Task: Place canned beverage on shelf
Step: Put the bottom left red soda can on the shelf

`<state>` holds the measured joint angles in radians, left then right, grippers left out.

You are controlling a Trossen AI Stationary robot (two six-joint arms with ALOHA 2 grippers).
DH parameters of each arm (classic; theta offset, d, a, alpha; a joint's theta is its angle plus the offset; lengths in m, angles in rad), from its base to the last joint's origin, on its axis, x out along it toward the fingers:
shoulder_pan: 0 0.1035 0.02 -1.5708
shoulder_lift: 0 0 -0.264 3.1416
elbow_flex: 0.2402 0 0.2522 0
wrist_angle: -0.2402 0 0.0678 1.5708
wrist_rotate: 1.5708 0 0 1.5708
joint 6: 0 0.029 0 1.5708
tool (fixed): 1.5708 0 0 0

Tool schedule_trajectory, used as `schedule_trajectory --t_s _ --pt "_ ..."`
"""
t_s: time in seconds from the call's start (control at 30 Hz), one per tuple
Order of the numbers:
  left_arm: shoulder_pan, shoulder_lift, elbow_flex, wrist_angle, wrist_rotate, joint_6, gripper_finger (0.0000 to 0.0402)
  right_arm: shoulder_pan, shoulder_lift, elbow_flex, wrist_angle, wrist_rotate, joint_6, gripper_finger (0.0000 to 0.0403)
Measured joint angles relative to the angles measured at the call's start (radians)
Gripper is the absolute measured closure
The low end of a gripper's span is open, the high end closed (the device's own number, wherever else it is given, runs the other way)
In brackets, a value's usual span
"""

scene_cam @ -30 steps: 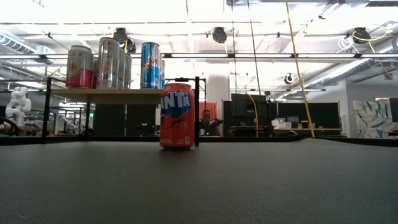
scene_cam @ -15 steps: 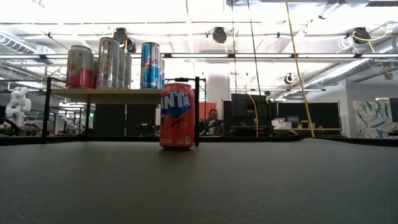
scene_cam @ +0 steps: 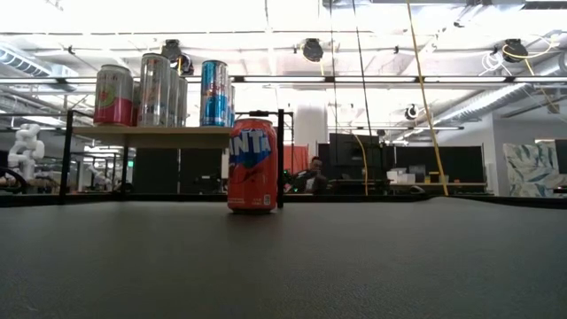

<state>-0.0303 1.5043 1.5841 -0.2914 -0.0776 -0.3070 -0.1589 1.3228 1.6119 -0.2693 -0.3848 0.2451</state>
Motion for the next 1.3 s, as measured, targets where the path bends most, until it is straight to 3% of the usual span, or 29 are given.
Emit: schedule_trajectory --t_s 0.2,0.67,1.1,1.3 --pt "-0.007 -0.011 0.000 -0.037 -0.050 -0.070 0.0006 -0.013 0.001 -0.001 -0.002 -0.002 0.003 0.0121" --pt "-0.089 -0.222 0.001 -0.198 -0.257 -0.185 0.0006 -0.113 -0.012 -0.001 0.034 -0.002 -0.013 0.0122" --pt "-0.122 -0.271 -0.001 -0.283 -0.316 -0.238 0.0006 -0.224 0.006 0.000 0.185 -0.010 -0.024 0.0122" --pt "-0.152 -0.271 -0.001 -0.286 -0.317 -0.240 0.0006 -0.256 0.079 0.002 0.246 0.021 -0.027 0.0122"
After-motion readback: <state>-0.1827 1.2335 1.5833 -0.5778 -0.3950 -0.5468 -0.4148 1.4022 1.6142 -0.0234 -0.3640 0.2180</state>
